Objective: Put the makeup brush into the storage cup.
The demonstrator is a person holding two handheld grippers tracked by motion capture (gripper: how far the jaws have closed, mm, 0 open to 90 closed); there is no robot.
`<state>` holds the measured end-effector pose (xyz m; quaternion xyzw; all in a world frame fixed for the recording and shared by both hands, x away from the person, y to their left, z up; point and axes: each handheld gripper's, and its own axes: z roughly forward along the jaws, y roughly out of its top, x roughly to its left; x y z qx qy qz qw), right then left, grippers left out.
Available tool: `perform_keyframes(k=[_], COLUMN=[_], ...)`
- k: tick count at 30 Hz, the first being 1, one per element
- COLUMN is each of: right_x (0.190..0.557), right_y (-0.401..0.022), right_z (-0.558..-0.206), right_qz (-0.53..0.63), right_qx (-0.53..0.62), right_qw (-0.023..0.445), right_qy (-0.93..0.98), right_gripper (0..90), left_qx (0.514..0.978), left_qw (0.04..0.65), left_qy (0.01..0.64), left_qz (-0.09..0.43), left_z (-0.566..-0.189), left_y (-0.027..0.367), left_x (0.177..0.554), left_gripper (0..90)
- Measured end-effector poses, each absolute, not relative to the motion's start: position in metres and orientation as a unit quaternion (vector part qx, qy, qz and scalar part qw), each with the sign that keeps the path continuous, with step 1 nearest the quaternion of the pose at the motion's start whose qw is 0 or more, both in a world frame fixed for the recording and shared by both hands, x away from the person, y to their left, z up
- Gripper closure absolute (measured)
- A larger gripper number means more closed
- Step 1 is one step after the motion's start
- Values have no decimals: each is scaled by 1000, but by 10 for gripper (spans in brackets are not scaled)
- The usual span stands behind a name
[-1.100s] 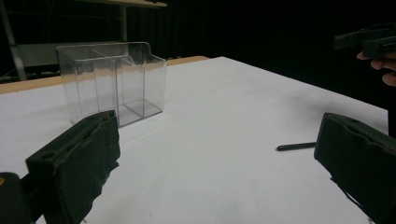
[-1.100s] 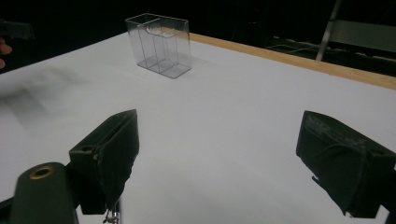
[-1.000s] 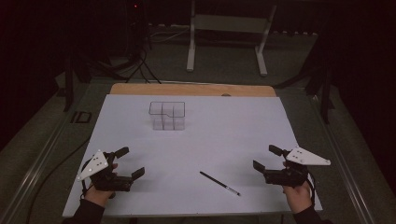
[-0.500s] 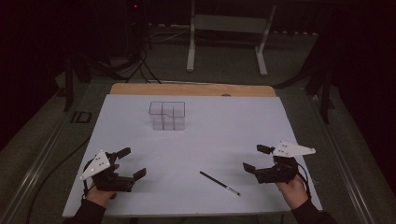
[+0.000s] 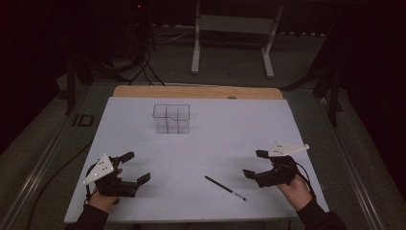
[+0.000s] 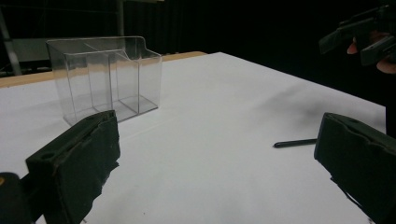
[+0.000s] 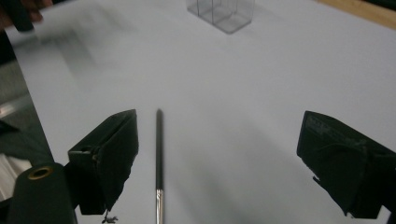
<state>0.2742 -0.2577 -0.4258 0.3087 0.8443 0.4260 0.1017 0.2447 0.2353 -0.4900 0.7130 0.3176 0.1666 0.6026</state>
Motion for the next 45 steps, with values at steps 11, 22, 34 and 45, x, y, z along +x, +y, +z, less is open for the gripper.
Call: perform_keyframes(k=[11,22,34,45], right_x=[279,285,288,278], right_y=[-245,-228,-211,-189], right_z=[-430,-439,-450,-462], right_qz=[376,298,222,141], right_qx=[301,302,292,252], right_qw=[71,44,20,-18], right_qy=[874,905,930,957], right_gripper=[129,126,109,328], left_qx=[714,716,717,717], left_qw=[602,601,600,600], left_qy=[317,315,314,315], left_qz=[165,165,165,166], left_z=[-490,-490,-490,-490], left_y=[235,235,234,234], left_x=[245,245,245,245], left_gripper=[15,15,15,15])
